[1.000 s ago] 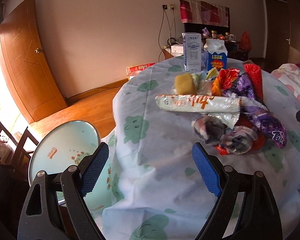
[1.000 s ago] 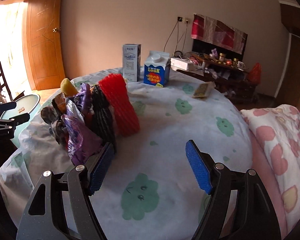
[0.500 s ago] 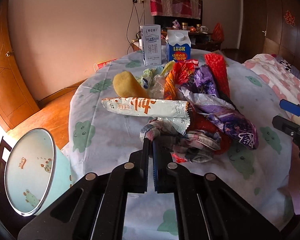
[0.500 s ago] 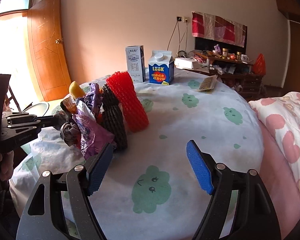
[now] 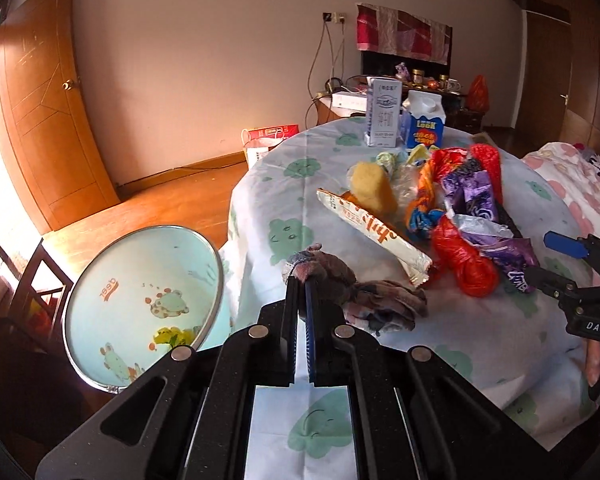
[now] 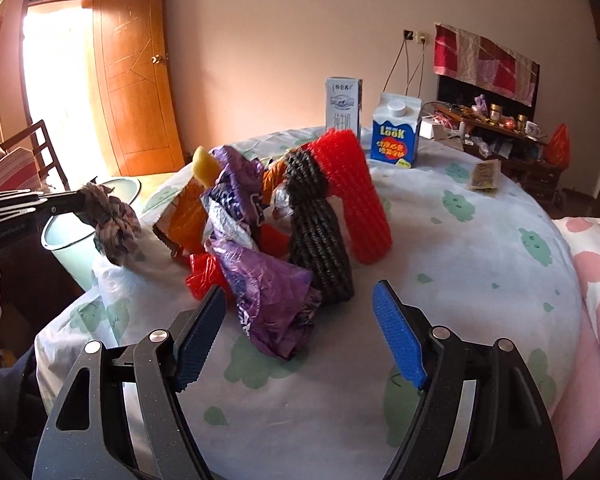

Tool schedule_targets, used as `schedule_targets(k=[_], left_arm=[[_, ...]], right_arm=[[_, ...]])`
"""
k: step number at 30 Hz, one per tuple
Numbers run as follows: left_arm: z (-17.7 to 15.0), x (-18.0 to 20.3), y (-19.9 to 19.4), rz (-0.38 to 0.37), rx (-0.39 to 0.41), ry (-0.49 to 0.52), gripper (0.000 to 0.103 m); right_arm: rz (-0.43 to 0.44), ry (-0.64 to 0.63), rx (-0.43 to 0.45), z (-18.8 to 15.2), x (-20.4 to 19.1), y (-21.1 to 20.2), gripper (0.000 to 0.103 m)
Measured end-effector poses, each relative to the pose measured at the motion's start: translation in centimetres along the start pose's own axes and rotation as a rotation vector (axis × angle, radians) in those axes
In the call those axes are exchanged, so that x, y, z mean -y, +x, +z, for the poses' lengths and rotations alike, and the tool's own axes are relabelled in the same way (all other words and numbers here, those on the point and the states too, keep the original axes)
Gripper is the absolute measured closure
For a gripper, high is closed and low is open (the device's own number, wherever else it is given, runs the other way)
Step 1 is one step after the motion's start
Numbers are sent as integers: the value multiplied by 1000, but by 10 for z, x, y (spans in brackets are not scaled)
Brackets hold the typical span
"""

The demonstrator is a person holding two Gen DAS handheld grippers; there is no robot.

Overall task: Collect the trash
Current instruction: 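Grasp the grey cloth with the left tool while the right tool grasps the purple wrapper, then move the grey cloth over the bin with the left tool and open it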

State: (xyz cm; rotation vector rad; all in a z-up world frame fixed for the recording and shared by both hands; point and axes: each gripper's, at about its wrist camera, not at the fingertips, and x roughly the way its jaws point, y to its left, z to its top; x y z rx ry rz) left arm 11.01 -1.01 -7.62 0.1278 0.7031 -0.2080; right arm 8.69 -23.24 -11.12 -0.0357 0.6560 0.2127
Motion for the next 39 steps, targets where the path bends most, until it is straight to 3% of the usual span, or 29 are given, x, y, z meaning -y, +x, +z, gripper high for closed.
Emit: schedule_targets(k=[1,3,4,6,19,29,39], left_arm=[[0,-6,0,0,-4,-15,100],[2,-13,0,12,-1,-30,100],[2,-15,-1,17,4,-35,100],[3,-20,-3,22,12,-46,100],[12,-61,-23,131,65,-95,100],[1,-108,-16,280,32,-141,100],[-13,-144,-10,370,-4,-173,100]], right_arm=[[4,-8,-12,-1,-3,4,34],[21,-25,-44,-3,-7,11,62],[29,-32,-58,-4,-9,13,71],[42,-40,-63,-5,-11,13,79],[57,-103,53,37,-35,-14,81],[148,-165,26,82,-85,31,81],[228,-241,-31,105,-136,73,81]])
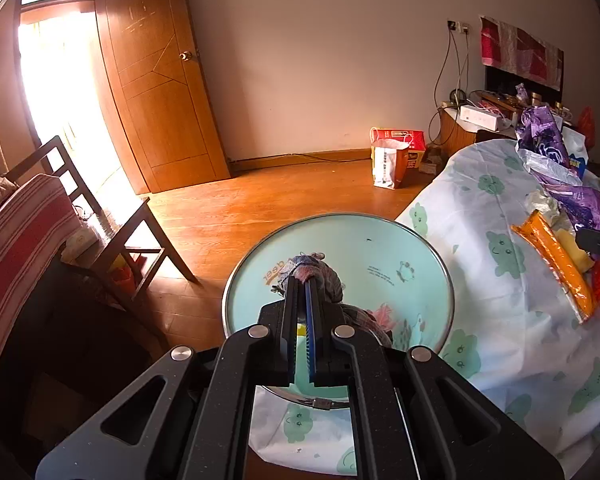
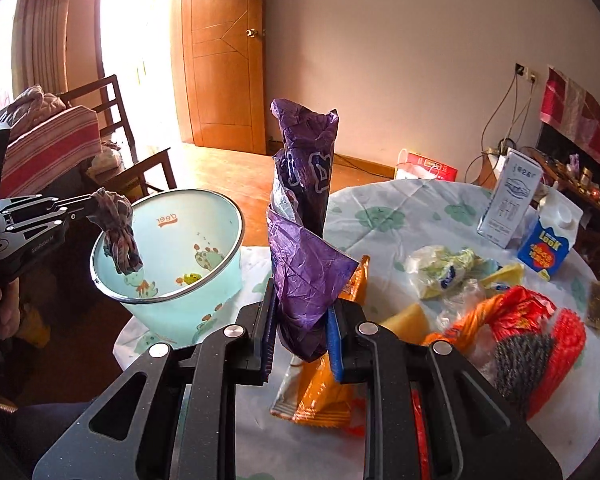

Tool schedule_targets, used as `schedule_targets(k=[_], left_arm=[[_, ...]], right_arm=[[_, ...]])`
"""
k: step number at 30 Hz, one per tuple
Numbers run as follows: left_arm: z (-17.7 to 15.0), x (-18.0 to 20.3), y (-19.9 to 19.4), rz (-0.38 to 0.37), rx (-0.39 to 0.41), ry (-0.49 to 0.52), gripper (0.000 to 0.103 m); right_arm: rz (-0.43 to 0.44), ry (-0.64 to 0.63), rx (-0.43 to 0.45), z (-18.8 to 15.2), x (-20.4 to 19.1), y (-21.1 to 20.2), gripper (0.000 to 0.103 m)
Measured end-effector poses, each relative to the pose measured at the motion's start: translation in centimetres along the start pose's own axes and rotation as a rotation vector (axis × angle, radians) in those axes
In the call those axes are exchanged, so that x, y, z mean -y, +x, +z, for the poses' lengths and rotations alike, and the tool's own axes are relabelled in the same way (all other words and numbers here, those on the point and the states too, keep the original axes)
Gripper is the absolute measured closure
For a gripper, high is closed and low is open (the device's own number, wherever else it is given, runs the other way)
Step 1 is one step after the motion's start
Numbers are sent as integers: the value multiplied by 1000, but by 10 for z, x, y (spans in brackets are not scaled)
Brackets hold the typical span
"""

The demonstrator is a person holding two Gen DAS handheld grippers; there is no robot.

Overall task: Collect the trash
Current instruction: 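Move the grey cloth over the bin with the left tool and open it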

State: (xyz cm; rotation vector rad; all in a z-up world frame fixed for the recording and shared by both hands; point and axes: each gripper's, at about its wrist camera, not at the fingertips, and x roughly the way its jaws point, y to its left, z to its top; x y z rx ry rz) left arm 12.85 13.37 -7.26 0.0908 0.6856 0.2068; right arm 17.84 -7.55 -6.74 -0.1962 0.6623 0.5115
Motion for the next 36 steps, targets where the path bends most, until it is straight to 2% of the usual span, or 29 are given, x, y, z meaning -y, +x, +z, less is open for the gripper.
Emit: schedule_targets(k=[17,36], left_arm=[[-3,-31,12,83,-14,-32,100],[-6,-44,22,106,-38,-41,100]], right_arm=[[64,-79,-68,30,-29,52,81],[81,-153,-107,35,-51,74,81]])
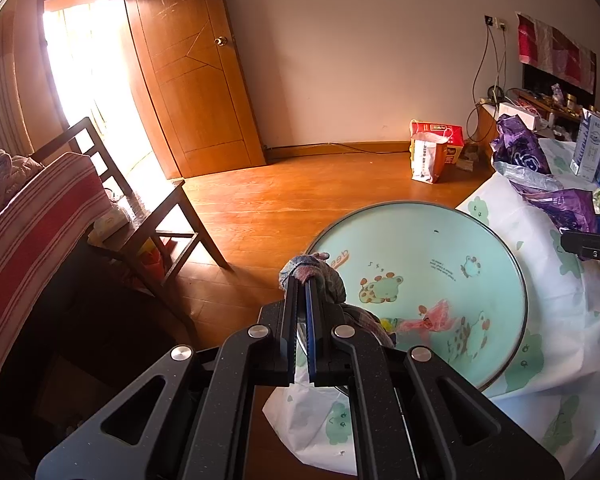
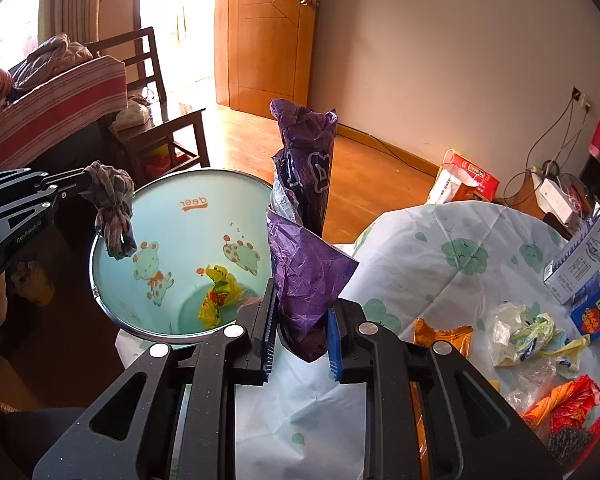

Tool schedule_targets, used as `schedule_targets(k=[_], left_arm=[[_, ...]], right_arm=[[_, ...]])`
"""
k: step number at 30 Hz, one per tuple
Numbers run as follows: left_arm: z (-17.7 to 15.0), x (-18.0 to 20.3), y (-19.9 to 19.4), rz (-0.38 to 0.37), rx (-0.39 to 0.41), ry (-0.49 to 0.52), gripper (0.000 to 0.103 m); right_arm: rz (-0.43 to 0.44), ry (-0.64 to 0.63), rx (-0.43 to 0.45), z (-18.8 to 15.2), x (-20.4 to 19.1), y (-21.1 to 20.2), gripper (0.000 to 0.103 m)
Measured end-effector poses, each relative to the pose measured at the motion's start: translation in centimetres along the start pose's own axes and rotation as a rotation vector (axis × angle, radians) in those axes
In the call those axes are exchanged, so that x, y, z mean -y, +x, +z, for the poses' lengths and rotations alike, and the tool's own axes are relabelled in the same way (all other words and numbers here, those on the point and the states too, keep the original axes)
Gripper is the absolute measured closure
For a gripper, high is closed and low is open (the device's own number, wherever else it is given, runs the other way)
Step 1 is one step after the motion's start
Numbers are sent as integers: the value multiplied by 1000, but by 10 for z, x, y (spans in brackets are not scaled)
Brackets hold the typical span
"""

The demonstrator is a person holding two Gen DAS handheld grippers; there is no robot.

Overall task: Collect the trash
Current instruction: 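Move the grey cloth over the bin with the left tool and open it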

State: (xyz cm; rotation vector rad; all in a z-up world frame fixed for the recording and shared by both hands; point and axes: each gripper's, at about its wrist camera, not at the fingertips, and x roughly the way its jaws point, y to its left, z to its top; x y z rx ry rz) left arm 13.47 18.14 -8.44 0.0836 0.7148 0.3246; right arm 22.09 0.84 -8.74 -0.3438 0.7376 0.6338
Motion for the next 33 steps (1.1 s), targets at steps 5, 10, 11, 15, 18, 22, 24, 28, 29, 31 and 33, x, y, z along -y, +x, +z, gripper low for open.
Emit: schedule_targets(k=[5,10,11,15,18,22,24,28,29,31,33], left_arm=[[0,-2,1,-3,-3,-4,100],[0,-3,1,-5,-5,-8,100],[0,-3,1,-5,-6,-8,100],[0,-3,1,-8,-6,-8,100],[-1,-3,1,-8,-7,-8,100],[-1,-3,1,-8,-8,-9,100],[-1,-3,1,-9,-9,-10,100],[-1,-3,1,-10,-9,-10,100],[-1,-3,1,-10,-10,-11,100],[-1,-4,1,-10,-10,-12,100],[-1,-4,2,-11,-10,-12,100]], right_arm=[[3,-12,-3,2,-4,1,81],[5,-20,-7,3,-6,3,81],[5,-21,-8,4,-7,3,81],[7,-26,-8,4,-9,4,81],[10,-31,-9,5,-12,4,81],[13,-36,-12,5,-14,6,81],[14,-38,-13,5,-15,6,81],[16,-40,-14,6,-17,7,81],[17,-40,-15,6,-17,8,81],[18,-41,-15,7,-18,8,81],[20,-44,-15,8,-19,8,81]])
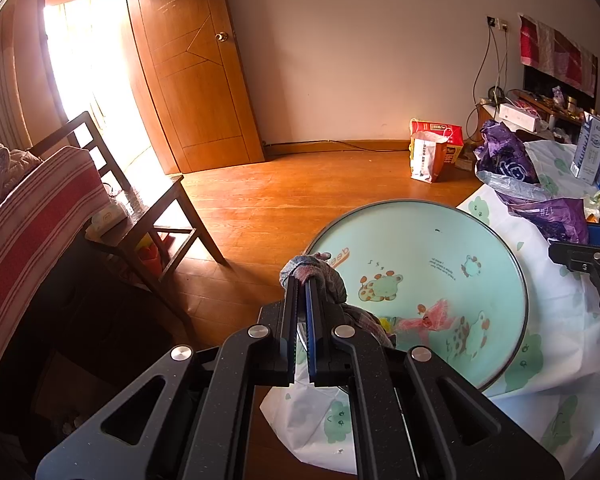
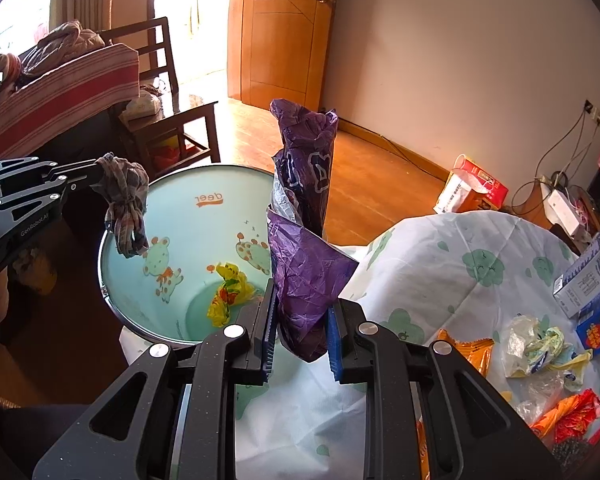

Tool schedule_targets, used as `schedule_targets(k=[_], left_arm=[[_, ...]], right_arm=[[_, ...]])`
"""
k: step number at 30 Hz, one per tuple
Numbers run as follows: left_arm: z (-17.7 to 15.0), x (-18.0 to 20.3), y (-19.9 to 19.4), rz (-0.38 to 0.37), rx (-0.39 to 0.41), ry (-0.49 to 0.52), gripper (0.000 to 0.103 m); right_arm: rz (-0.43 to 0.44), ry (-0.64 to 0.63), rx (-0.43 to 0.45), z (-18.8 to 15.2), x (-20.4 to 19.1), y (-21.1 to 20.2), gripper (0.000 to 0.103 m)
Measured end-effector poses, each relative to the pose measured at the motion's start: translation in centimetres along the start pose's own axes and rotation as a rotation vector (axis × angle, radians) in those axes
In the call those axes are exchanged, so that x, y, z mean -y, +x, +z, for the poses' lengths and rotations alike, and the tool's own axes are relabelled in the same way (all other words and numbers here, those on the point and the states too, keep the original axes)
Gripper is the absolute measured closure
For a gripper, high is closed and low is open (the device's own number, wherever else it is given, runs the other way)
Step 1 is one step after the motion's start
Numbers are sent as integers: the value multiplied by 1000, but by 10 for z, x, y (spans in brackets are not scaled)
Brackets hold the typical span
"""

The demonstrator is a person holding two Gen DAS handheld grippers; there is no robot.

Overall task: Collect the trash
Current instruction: 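Move the grey cloth over the bin with the left tool and open it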

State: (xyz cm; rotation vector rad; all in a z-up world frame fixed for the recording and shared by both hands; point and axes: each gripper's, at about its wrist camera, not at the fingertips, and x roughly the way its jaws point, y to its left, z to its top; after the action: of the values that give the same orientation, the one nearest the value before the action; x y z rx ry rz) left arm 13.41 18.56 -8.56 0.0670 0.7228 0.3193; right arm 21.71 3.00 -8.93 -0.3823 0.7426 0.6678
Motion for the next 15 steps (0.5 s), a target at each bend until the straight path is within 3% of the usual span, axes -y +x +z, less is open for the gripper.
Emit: schedule_targets(k=[15], left_arm=[[1,-1,-1,-7,2,-3,98]], right_arm=[[11,-19,-3,3,-9,4,81]])
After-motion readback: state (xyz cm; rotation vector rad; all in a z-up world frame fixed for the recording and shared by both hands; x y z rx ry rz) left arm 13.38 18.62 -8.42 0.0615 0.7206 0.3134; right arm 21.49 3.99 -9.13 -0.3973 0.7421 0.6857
